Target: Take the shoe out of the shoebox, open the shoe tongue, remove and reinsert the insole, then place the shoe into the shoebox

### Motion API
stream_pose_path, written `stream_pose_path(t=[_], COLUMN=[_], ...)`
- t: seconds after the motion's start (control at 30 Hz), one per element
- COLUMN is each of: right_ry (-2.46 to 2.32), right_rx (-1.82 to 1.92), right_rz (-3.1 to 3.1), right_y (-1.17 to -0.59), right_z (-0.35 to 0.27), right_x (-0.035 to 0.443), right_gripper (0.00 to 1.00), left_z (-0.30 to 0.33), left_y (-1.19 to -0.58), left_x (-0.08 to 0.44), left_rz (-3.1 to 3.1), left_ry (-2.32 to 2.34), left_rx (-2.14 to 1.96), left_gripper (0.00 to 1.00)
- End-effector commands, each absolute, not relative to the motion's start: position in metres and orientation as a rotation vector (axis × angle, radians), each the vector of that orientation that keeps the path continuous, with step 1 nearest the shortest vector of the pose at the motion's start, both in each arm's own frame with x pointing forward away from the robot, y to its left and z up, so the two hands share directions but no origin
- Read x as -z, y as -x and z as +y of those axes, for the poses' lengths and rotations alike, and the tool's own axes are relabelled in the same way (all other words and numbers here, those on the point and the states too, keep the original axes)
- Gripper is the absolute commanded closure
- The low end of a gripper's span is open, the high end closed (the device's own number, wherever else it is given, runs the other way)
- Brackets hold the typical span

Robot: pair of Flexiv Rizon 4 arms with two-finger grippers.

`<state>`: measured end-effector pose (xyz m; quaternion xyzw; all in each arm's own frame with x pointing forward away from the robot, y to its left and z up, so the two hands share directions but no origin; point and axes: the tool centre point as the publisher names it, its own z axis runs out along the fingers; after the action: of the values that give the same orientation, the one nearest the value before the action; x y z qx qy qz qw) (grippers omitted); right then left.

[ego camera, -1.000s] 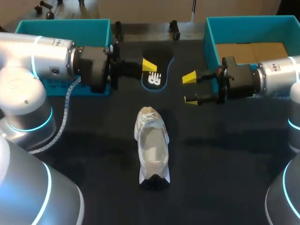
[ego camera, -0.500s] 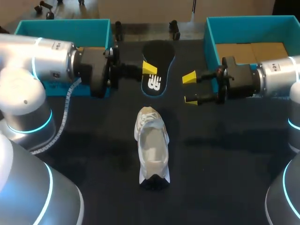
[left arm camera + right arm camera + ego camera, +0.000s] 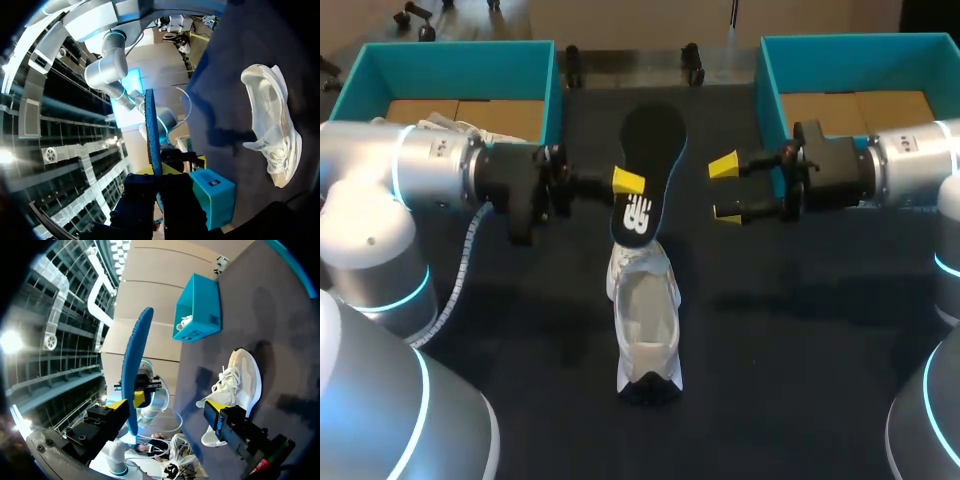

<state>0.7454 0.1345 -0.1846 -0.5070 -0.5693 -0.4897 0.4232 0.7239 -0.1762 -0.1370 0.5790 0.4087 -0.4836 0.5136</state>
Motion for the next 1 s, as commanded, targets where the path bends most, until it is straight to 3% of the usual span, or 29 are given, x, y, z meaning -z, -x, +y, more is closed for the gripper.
stream_pose_path(t=[0.03,1.0], right_ry=[1.27,1.275], right_rx=[1.227,1.229], right_rz=[-1.425,-1.359], right_y=[-0.745,-0.7488], right_z=[0.1354,0.1368], right_x=[0.1849,0.1764], right_gripper=[0.0,0.0], left_z=[-0.1702,-0.1726], left_y=[-0.7251,-0.7258], left_x=[0.1386,0.1462], left_rz=[0.952,0.941], left_ry=[-1.406,-1.412], left_rx=[1.174,1.157], left_gripper=[1.0,1.0])
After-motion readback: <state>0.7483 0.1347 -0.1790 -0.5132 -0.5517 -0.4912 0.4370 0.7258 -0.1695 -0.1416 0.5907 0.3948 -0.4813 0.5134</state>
